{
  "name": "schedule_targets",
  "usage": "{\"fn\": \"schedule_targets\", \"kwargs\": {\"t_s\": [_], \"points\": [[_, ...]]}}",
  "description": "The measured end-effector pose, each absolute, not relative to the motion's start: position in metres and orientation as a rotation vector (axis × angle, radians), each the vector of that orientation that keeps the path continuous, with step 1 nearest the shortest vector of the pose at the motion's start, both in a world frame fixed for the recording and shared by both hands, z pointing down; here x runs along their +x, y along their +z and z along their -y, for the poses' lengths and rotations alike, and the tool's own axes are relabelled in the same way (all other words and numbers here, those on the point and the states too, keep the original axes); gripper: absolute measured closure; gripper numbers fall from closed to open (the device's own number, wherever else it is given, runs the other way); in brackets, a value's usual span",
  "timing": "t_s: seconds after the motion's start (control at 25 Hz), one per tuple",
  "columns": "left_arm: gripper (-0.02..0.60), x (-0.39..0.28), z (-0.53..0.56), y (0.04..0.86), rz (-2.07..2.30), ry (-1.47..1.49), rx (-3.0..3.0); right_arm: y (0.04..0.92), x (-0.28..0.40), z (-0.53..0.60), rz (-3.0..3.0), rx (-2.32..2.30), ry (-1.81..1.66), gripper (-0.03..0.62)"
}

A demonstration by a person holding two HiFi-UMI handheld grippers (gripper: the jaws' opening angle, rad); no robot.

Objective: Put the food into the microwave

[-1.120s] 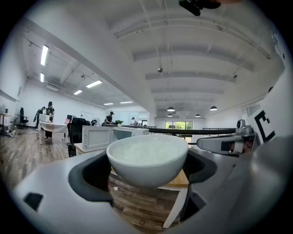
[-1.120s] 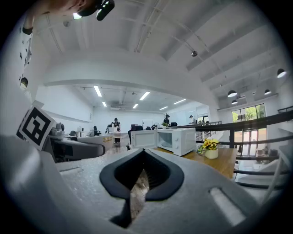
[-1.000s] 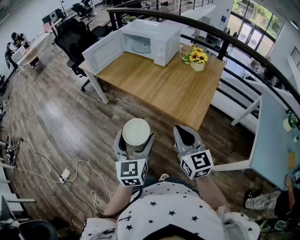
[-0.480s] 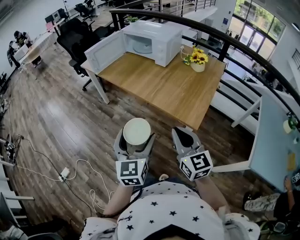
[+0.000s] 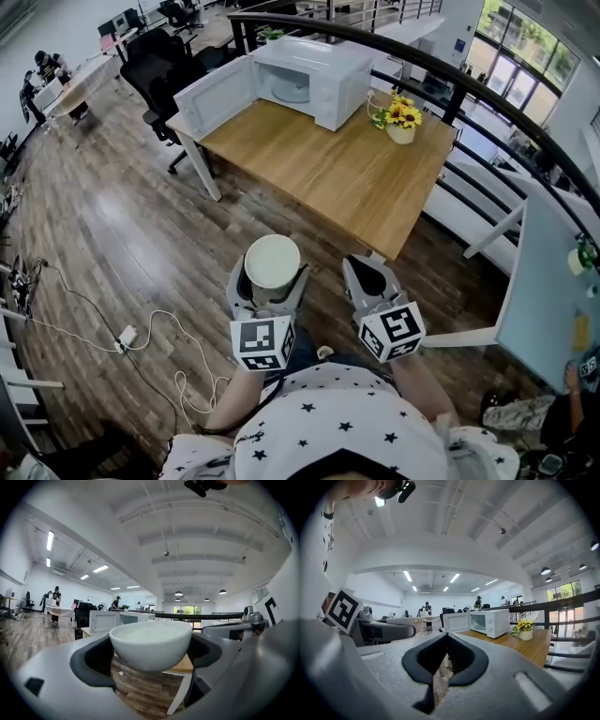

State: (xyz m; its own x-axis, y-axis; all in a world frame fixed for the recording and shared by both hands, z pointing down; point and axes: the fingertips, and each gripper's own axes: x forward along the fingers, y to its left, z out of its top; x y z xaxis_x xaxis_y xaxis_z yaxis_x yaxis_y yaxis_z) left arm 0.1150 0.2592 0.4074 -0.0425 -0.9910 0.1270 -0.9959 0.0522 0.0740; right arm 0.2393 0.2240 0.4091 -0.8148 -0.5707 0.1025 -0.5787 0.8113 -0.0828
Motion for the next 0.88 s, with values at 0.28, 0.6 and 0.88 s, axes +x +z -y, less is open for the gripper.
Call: {"fn": "schedule_targets", "kwargs": {"t_s": [0.28,0.6,0.88], "points": [[0.114,0.106,-0.247,0.41,2.178,0.054,2.045,0.412,0.232,-0.21,2.922,0.907,0.196,0.589],[0.114,0.087,-0.205,0.411,2.156,0.049,2.066,0.415,0.214,-0.172,2.906,0.93,0.205,0.589],[0.114,0.059,-0.159,0.407,2.139,0.055,2.091,0.41,0.185,-0.124,2.907,0.959,0.2,0.589]]}}
